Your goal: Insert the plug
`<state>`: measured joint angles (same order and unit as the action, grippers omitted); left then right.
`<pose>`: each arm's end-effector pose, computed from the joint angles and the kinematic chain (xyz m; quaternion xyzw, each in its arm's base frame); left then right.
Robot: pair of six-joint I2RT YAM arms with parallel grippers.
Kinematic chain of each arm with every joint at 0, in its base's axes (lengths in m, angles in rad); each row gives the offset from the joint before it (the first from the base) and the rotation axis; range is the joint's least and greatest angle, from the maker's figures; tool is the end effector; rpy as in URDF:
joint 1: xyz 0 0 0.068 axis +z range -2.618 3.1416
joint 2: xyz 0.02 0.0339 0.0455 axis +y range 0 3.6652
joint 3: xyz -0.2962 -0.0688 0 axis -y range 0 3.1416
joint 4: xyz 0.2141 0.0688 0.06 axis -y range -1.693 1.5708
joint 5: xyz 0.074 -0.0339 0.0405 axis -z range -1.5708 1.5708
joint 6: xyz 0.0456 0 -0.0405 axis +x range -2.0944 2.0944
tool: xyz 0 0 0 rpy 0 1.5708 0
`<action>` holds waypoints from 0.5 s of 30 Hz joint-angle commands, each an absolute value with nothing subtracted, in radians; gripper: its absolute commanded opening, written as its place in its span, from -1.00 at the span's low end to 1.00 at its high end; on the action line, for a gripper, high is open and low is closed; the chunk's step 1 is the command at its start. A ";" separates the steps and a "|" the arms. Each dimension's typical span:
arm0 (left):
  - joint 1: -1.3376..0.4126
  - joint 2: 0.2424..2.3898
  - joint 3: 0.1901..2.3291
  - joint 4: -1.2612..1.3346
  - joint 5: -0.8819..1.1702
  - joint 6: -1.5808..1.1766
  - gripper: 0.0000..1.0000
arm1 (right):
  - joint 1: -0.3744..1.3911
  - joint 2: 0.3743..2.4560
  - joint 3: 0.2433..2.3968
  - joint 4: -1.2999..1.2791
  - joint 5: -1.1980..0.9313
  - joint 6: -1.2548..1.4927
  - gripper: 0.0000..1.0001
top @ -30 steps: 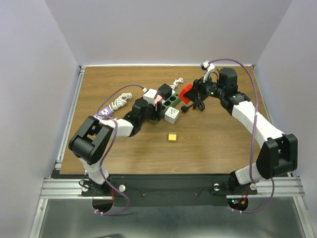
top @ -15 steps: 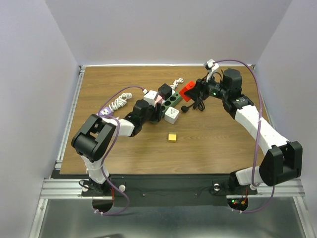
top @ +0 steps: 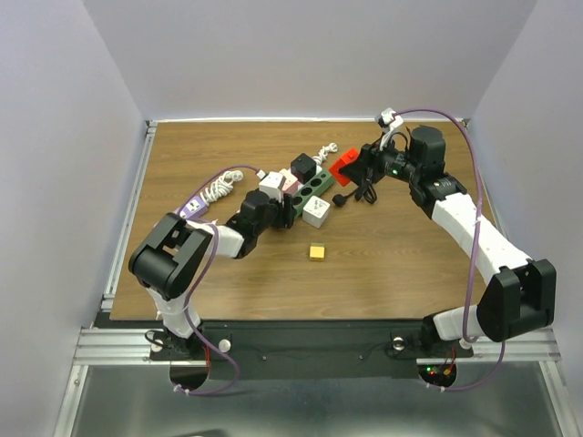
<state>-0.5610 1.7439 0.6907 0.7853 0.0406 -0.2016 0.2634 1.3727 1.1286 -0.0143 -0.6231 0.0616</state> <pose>0.2906 -0.1848 0.2173 0.1542 0.7800 -0.2406 0.5567 0.2743 0.1015 0.3820 -0.2620 0.7315 0.3336 0.5338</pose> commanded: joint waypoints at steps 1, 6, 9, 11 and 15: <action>-0.557 1.623 0.605 0.758 0.009 -0.227 0.31 | 0.268 1.359 1.135 0.083 -0.661 0.087 -0.98; -0.557 1.467 0.529 0.762 -0.055 -0.236 0.33 | 0.290 1.370 1.149 0.087 -0.663 0.084 -0.98; -0.557 1.376 0.525 0.709 -0.109 -0.242 0.38 | 0.298 1.368 1.141 0.098 -0.666 0.084 -0.98; -0.551 1.293 0.508 0.684 -0.210 -0.259 0.49 | 0.304 1.370 1.140 0.104 -0.666 0.084 -0.98; -0.431 1.230 0.540 0.623 -0.261 -0.279 0.57 | 0.304 1.367 1.126 0.121 -0.681 0.084 -0.98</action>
